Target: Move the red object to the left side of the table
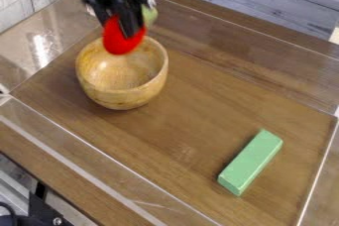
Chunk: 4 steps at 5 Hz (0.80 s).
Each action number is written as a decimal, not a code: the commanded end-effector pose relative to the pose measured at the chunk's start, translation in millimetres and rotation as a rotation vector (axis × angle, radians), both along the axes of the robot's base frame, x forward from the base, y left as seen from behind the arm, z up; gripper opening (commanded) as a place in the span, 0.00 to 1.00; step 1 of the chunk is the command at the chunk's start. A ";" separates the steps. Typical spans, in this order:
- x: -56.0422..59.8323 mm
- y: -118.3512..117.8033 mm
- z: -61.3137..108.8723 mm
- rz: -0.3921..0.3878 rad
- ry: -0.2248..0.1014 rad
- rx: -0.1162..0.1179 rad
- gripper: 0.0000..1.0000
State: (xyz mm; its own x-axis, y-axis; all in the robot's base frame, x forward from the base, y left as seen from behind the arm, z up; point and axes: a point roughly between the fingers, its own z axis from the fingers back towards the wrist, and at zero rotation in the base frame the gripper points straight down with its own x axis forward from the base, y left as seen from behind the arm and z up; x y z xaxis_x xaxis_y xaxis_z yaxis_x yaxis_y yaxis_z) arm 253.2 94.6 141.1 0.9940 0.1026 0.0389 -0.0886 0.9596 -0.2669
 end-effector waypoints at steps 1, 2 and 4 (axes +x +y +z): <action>-5.3 16.4 32.8 0.019 -0.064 0.021 0.00; -13.0 24.0 38.6 -0.024 -0.048 0.026 0.00; -30.3 21.2 42.6 -0.025 -0.010 0.029 0.00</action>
State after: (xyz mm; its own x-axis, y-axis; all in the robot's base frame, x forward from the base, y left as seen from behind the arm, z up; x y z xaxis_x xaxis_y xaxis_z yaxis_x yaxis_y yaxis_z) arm 224.4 113.1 171.7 0.9977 0.0678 0.0097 -0.0627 0.9613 -0.2683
